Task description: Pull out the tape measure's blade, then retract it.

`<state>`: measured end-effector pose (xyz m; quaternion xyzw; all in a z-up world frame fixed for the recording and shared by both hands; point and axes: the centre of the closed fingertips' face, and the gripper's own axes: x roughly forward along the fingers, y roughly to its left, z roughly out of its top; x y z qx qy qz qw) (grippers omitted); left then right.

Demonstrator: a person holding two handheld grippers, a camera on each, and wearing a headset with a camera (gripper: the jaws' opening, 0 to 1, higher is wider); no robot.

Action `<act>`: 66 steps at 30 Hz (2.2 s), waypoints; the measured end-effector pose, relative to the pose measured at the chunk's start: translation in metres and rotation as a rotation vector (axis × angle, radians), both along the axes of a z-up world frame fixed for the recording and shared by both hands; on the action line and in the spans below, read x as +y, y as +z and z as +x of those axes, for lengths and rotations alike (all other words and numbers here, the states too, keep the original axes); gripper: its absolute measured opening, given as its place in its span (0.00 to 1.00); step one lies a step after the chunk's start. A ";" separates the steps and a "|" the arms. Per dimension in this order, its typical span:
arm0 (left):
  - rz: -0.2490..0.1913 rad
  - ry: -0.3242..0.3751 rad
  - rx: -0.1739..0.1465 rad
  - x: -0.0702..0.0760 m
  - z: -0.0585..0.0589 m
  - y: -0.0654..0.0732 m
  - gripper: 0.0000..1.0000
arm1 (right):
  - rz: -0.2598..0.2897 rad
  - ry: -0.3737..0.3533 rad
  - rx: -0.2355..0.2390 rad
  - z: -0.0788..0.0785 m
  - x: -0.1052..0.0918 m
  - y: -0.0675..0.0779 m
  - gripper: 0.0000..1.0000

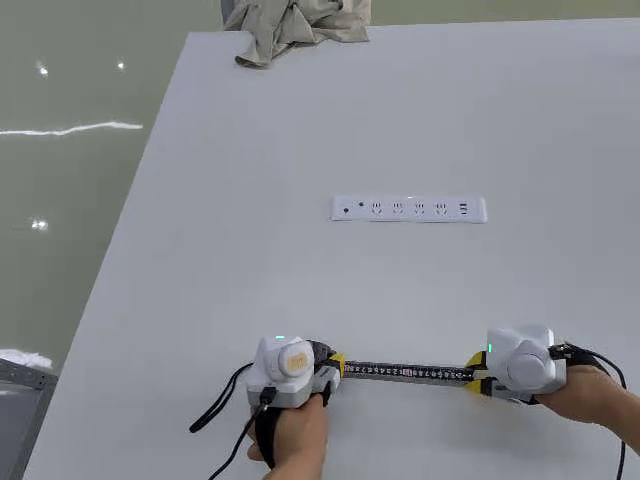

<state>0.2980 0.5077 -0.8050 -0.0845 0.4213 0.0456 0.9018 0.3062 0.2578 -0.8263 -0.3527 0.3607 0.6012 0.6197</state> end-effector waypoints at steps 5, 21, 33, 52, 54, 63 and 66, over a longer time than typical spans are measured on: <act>-0.002 -0.002 0.000 0.000 0.000 0.001 0.64 | 0.005 -0.002 -0.001 0.000 0.003 -0.001 0.14; -0.009 -0.003 0.011 0.000 0.000 0.000 0.64 | 0.017 0.037 -0.047 -0.002 0.014 0.001 0.14; -0.011 -0.003 0.014 0.000 0.000 0.000 0.64 | 0.033 0.036 -0.079 -0.002 0.023 0.003 0.14; -0.012 -0.001 0.012 0.000 0.000 0.000 0.64 | 0.057 0.041 -0.102 -0.001 0.038 0.003 0.14; -0.014 -0.002 0.014 0.000 0.000 0.000 0.64 | 0.061 0.048 -0.103 -0.002 0.040 0.003 0.14; -0.015 -0.005 0.018 -0.001 -0.001 0.000 0.64 | 0.070 0.054 -0.106 -0.001 0.051 0.004 0.14; -0.015 -0.005 0.018 -0.001 -0.001 0.000 0.64 | 0.073 0.057 -0.107 -0.001 0.053 0.003 0.14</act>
